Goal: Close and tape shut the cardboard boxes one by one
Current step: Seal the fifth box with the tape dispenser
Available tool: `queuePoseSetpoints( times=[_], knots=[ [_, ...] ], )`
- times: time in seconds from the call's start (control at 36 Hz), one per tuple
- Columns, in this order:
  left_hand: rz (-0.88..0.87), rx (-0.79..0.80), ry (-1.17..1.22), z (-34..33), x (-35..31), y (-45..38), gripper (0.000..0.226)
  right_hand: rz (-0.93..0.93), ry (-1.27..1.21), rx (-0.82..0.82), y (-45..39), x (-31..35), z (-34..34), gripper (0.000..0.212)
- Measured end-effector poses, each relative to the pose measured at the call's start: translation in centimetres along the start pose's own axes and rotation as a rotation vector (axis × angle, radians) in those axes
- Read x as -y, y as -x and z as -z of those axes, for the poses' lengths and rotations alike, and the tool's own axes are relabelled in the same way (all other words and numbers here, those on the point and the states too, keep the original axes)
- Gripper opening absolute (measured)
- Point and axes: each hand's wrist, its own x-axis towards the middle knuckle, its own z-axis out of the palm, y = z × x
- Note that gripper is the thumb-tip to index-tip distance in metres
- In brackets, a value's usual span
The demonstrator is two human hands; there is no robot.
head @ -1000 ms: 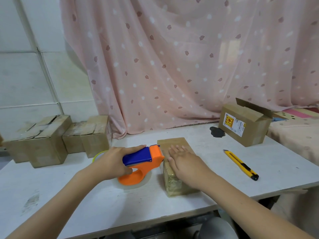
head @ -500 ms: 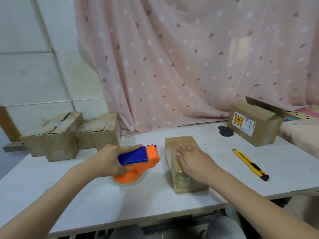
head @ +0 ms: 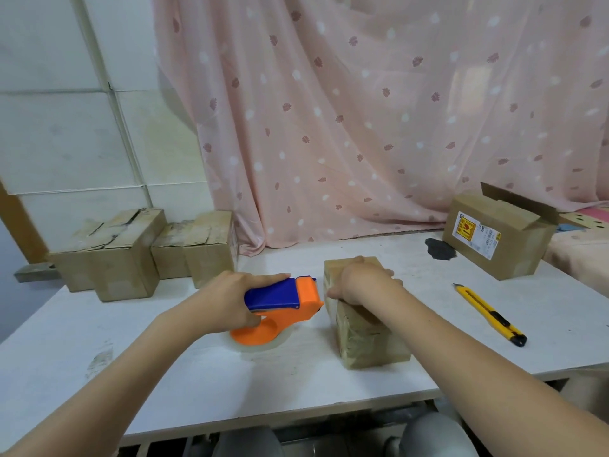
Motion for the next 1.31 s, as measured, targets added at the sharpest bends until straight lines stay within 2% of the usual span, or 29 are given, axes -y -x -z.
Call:
queuePoseSetpoints(
  times=[0.08, 0.14, 0.17, 0.19, 0.25, 0.28, 0.31, 0.47, 0.64, 0.81, 0.92, 1.19, 1.31],
  knots=[
    [-0.010, 0.011, -0.026, -0.1, -0.1, -0.3, 0.082, 0.080, 0.035, -0.053, -0.9, -0.1, 0.3, 0.129],
    [-0.004, 0.014, -0.017, -0.1, 0.1, -0.4, 0.082, 0.123, 0.016, -0.070, 0.5, -0.7, 0.9, 0.127],
    [0.000, 0.015, -0.010, -0.1, 0.2, -0.4, 0.082, 0.149, 0.008, -0.073, 1.5, -1.1, 1.4, 0.118],
    [0.002, 0.014, -0.003, -0.2, 0.4, -0.4, 0.082, 0.185, 0.019, -0.075, 2.3, -1.5, 1.9, 0.100],
    [0.005, 0.011, 0.012, -0.3, 0.5, -0.4, 0.083, 0.268, 0.029, -0.087, 3.3, -2.4, 3.0, 0.055],
    [0.010, 0.006, 0.029, -0.3, 0.6, -0.3, 0.083, 0.288, 0.021, -0.075, 3.8, -2.8, 3.5, 0.041],
    [0.015, -0.004, 0.051, -0.4, 0.6, -0.3, 0.084, 0.299, -0.002, -0.046, 4.0, -3.2, 3.9, 0.038],
    [-0.012, -0.042, 0.112, -1.2, 0.7, -0.3, 0.089, 0.327, -0.215, 0.071, 3.6, -5.1, 4.8, 0.046],
    [-0.013, -0.079, 0.159, -1.8, 1.2, 0.0, 0.093, 0.290, -0.483, 0.156, 1.0, -7.8, 5.0, 0.069],
    [0.002, -0.070, 0.107, -1.7, 0.3, -0.7, 0.094, 0.311, -0.749, 0.330, -0.2, -9.9, 3.6, 0.053],
    [0.015, -0.049, 0.126, -2.1, -0.1, -1.1, 0.091, 0.339, -0.866, 0.325, -0.7, -11.0, 2.4, 0.047],
    [0.007, -0.060, 0.115, -2.5, -1.2, -1.8, 0.089, 0.393, -0.910, 0.376, -1.5, -12.4, 0.9, 0.049],
    [-0.006, -0.074, 0.172, -2.9, -1.8, -2.3, 0.091, 0.389, -0.838, 0.319, -1.5, -13.1, 0.5, 0.052]
  ],
)
